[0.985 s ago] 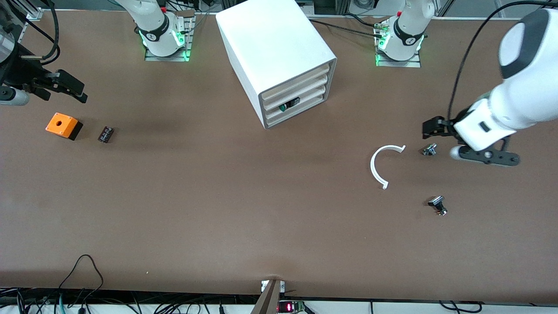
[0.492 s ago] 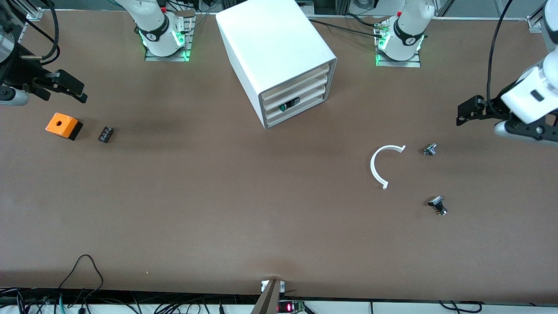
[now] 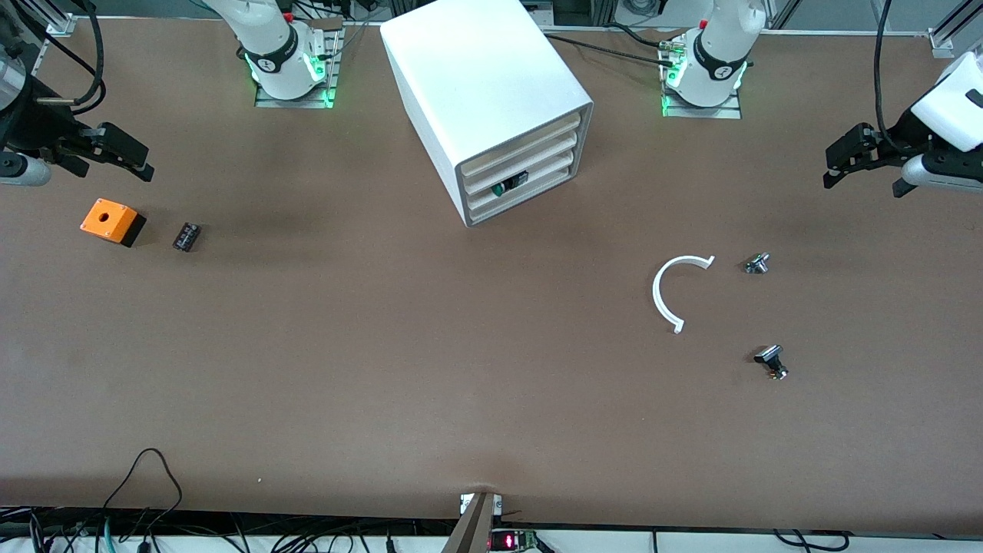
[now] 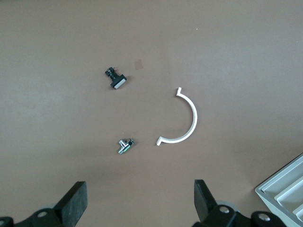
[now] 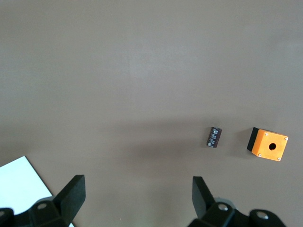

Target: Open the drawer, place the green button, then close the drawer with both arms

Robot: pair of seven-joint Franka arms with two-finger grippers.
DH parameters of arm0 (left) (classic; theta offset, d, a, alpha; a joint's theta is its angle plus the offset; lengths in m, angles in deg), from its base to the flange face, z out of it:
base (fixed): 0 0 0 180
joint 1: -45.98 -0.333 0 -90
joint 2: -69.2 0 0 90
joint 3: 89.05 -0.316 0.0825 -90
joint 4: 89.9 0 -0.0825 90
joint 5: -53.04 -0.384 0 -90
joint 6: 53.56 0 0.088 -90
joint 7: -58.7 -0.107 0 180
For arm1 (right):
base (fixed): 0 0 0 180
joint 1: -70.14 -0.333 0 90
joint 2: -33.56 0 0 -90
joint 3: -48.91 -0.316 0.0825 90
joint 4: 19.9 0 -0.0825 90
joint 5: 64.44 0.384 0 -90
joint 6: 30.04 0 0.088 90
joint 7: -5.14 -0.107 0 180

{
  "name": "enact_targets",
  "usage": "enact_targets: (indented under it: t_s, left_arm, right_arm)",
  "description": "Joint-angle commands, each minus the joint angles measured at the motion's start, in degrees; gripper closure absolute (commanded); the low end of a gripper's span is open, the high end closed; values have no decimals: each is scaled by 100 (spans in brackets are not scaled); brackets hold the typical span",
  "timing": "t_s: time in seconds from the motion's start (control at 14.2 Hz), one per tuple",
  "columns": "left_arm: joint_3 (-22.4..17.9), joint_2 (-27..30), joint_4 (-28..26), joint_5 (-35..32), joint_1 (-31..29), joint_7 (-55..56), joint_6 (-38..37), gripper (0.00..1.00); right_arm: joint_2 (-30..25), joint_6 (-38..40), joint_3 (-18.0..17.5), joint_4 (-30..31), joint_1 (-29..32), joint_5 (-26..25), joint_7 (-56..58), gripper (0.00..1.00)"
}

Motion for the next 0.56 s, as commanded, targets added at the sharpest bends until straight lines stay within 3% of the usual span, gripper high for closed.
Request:
enact_targets:
  t_s: [0.0,0.49]
  left_arm:
    - [27,-57,108,-75,-21,-90,-273,1]
    - [53,-136,231,-75,-12,-99,-273,1]
  right_arm:
    - [-25,13,-84,-31,100,24,30,0]
    - [-25,31,-84,-39,91,-28,21,0]
